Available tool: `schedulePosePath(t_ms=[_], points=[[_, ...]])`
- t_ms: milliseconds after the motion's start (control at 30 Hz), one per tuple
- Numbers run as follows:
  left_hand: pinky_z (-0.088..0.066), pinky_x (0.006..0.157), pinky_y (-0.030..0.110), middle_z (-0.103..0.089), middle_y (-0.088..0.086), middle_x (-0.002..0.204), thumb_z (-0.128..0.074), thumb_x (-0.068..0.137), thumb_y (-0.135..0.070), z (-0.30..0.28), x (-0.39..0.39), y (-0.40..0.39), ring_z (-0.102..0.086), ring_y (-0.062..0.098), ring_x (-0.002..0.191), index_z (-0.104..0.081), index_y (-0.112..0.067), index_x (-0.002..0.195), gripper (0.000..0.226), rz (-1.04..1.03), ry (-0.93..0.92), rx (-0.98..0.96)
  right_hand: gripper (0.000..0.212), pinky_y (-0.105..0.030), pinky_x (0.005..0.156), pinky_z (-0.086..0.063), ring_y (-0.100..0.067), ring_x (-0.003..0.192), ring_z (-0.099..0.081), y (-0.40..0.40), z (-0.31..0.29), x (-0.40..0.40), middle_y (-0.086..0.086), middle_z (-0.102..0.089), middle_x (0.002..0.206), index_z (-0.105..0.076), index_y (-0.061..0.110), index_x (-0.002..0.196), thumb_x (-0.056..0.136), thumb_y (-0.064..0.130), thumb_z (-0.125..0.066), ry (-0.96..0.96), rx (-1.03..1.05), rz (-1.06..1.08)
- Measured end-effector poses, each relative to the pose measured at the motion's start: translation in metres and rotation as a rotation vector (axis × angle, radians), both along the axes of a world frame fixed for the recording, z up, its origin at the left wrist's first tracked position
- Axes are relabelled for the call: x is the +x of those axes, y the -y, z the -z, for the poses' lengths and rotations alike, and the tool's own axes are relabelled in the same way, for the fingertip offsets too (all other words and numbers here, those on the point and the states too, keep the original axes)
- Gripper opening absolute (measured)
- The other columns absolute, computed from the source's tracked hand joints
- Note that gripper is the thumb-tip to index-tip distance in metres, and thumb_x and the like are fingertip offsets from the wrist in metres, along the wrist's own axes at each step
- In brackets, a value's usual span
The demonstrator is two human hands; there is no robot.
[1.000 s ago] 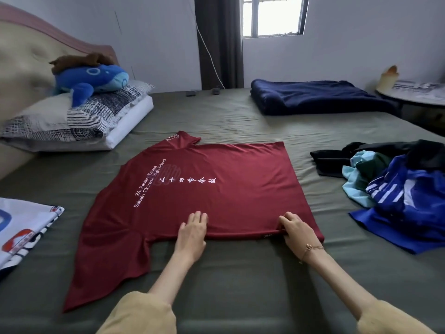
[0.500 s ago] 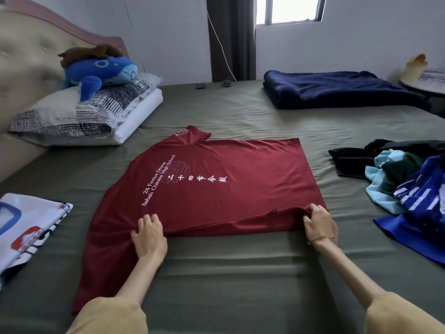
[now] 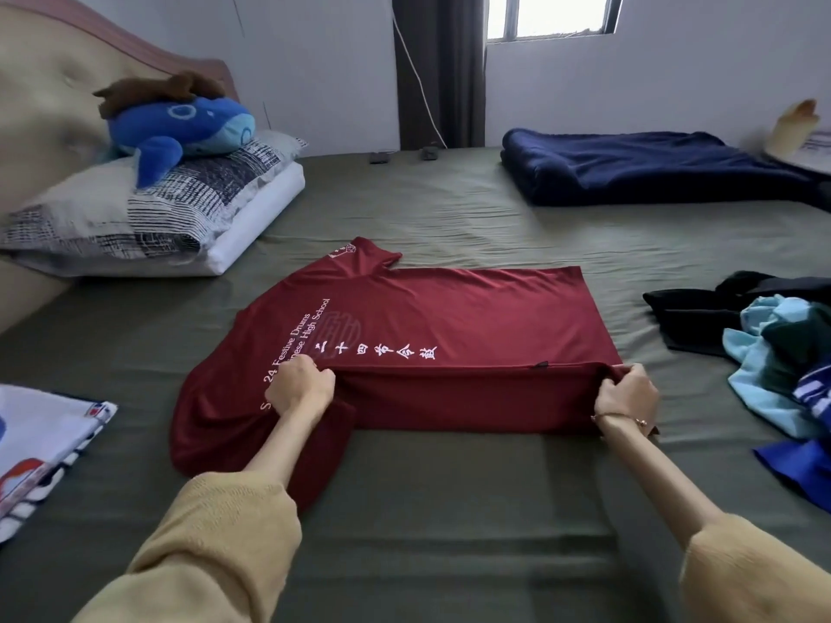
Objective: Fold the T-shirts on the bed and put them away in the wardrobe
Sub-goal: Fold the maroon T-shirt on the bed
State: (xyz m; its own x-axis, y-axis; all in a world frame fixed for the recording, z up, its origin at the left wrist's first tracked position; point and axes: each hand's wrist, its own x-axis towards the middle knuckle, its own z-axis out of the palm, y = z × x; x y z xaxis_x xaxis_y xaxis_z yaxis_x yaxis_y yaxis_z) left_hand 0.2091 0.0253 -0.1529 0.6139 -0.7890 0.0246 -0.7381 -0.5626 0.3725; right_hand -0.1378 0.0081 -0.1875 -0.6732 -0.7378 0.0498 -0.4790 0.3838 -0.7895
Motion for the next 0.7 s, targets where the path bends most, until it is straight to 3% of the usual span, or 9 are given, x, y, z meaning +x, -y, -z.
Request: schedulePosePath(t_ms=[333, 500, 600, 700], points=[[-0.037, 0.100, 0.041, -0.056, 0.019, 0.128, -0.049, 0.090, -0.016, 0.022, 0.004, 0.069, -0.051, 0.034, 0.121, -0.055, 0.000, 0.124, 0.038, -0.113, -0.092, 0.083, 0.024, -0.048, 0.084, -0.045, -0.046, 0.102, -0.056, 0.041, 0.018, -0.009, -0.034, -0.058, 0.108, -0.050, -0.008, 0.109, 0.093, 0.010, -0.050, -0.020, 0.044, 0.063], [-0.031, 0.104, 0.045, -0.060, 0.016, 0.122, -0.053, 0.085, -0.018, 0.032, 0.000, 0.088, -0.053, 0.033, 0.118, -0.062, -0.005, 0.116, 0.035, -0.145, -0.103, 0.049, 0.024, -0.046, 0.081, -0.045, -0.045, 0.103, -0.055, 0.047, 0.022, -0.010, -0.033, -0.057, 0.109, -0.048, -0.008, 0.111, 0.094, 0.008, -0.049, -0.131, 0.035, 0.057], [-0.031, 0.104, 0.049, -0.060, 0.012, 0.121, -0.062, 0.080, -0.017, 0.041, 0.001, 0.092, -0.048, 0.029, 0.121, -0.061, -0.008, 0.116, 0.037, -0.100, 0.015, 0.035, 0.028, -0.047, 0.083, -0.043, -0.044, 0.109, -0.050, 0.049, 0.026, -0.012, -0.032, -0.054, 0.115, -0.046, -0.009, 0.113, 0.092, 0.009, -0.052, -0.217, 0.025, 0.026], [-0.025, 0.107, 0.055, -0.052, 0.012, 0.129, -0.064, 0.081, -0.013, 0.045, -0.007, 0.087, -0.041, 0.028, 0.127, -0.049, -0.006, 0.124, 0.046, 0.015, 0.217, 0.034, 0.039, -0.050, 0.089, -0.039, -0.043, 0.115, -0.044, 0.047, 0.030, -0.012, -0.030, -0.049, 0.121, -0.043, -0.007, 0.120, 0.089, 0.011, -0.057, -0.351, 0.038, -0.019]])
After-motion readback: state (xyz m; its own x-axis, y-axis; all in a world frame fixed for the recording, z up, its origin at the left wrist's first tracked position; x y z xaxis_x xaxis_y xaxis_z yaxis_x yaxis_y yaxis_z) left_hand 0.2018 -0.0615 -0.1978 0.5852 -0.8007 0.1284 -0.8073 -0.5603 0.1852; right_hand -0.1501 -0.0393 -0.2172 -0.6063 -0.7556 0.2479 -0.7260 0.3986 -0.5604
